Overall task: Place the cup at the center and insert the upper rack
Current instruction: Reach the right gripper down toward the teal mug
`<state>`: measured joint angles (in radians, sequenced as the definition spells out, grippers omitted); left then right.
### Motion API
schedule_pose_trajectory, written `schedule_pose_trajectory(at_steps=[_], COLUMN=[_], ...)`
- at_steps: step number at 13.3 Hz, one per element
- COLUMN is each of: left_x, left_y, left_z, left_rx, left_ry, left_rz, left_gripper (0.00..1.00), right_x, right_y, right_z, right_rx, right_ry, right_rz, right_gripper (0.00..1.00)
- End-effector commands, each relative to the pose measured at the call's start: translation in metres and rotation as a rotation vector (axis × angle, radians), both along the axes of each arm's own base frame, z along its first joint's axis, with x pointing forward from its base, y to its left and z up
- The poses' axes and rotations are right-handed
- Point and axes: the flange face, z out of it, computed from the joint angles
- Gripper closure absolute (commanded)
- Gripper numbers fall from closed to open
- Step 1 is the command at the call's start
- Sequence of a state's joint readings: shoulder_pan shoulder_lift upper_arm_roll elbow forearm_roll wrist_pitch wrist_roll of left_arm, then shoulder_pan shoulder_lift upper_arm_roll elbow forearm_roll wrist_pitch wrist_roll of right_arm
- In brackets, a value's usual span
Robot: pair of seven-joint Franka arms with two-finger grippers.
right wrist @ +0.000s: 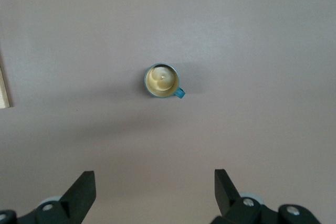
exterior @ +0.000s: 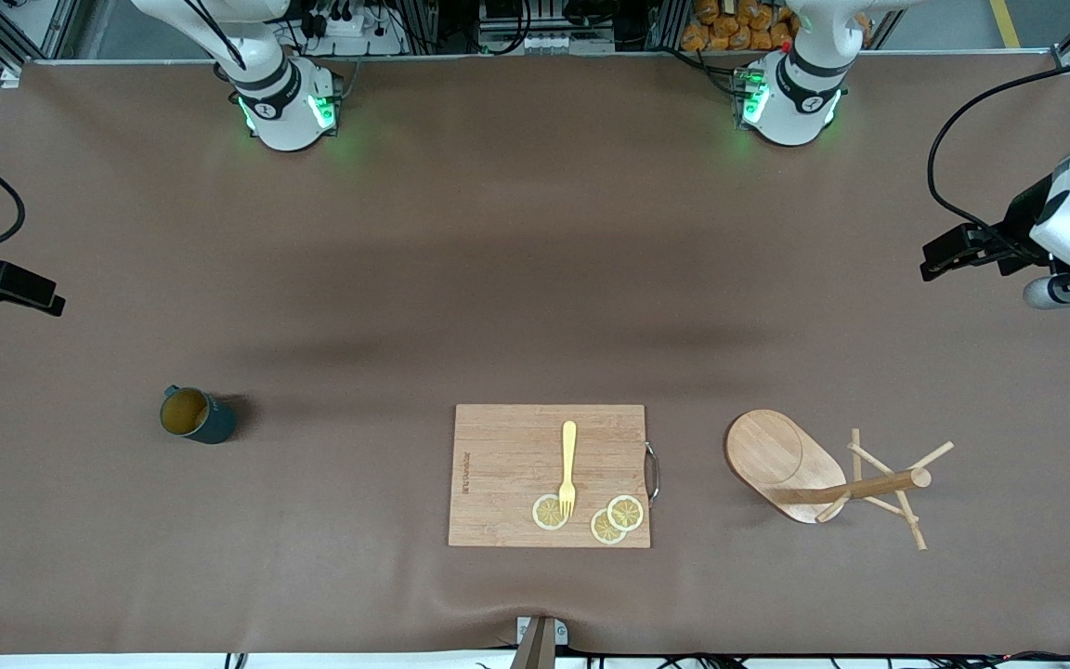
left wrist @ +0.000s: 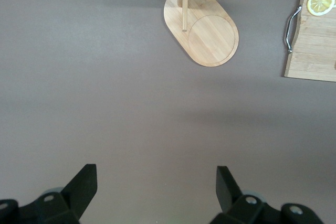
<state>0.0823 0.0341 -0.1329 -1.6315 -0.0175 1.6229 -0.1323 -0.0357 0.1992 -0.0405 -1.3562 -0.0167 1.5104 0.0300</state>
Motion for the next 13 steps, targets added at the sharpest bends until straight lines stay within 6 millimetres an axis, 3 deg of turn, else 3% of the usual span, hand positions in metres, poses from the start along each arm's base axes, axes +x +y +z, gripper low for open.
schedule_pose_trajectory(at_steps=[1,13], left_x=[0.000,0.000], left_y=[0.001,-0.008], left_z=[0.001,-0.001], left_rx=[-0.005,0.020], left_ry=[0.008,0.010], left_rz=[-0.019,-0.019], left_gripper=[0.00,0.00], right_x=[-0.005,-0.003], right_y=[-0.001,0.009], right_z=[0.008,0.005], right_rx=[0.010,0.035], right_ry=[-0.006,-0.003], right_rz=[-0.006,0.021], right_gripper=[0.00,0.00])
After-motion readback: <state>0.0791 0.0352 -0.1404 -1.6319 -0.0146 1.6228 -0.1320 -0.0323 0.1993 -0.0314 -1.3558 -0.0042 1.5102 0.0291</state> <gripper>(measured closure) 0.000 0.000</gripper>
